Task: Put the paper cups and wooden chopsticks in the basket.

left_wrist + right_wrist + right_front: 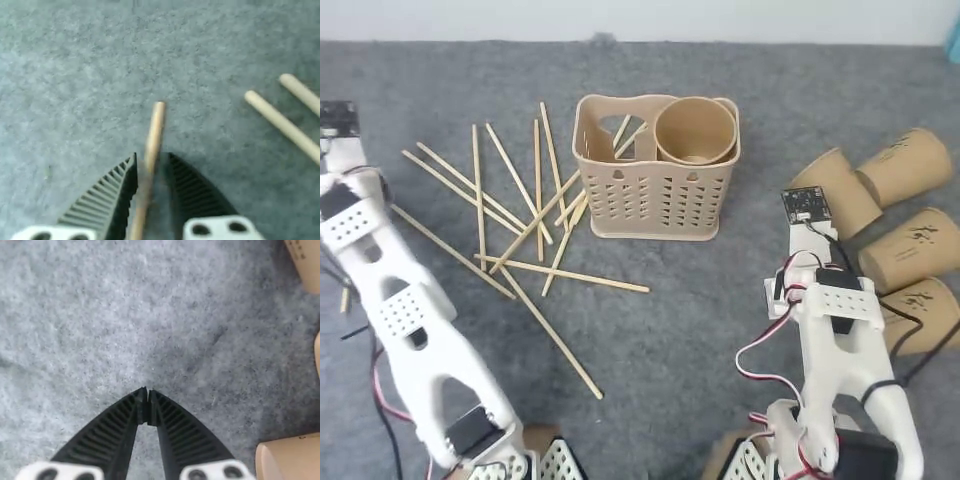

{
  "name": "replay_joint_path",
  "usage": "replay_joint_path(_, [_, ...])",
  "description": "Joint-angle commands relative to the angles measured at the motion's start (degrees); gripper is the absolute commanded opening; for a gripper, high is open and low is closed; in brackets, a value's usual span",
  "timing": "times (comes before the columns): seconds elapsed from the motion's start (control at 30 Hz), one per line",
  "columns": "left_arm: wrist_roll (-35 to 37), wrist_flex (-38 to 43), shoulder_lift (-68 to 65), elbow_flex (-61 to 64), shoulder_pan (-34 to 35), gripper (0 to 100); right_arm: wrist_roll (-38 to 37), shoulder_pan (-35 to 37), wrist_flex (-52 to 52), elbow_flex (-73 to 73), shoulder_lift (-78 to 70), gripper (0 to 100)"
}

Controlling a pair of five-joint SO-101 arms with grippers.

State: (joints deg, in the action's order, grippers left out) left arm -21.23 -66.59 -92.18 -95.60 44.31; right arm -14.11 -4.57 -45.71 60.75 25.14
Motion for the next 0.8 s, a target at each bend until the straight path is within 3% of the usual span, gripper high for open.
replay_joint_path(0.0, [-0.5, -0.6, 0.7, -0.5, 1.6, 1, -0.5, -0.2, 1.5, -0.2, 2.8, 0.8])
replay_joint_path(0.13, [-0.4, -5.0, 3.9, -0.6, 2.7, 1, -0.6, -0.2, 1.6, -0.2, 2.8, 0.8])
replay_joint_path(0.3, [0.2, -16.4, 12.4, -0.7, 3.8, 1, -0.6, -0.2, 1.7, -0.2, 2.8, 0.8])
replay_joint_path(0.5, [12.2, -27.6, 25.9, -0.7, 4.7, 1, -0.6, -0.2, 1.7, -0.2, 2.8, 0.8])
replay_joint_path(0.6, [13.5, -33.9, 32.5, -0.7, 4.9, 1, -0.6, -0.4, 1.5, -0.2, 2.8, 0.8])
replay_joint_path(0.77, [13.9, -34.1, 39.6, -0.5, 7.3, 1, -0.6, -0.6, 1.4, -0.2, 2.8, 0.8])
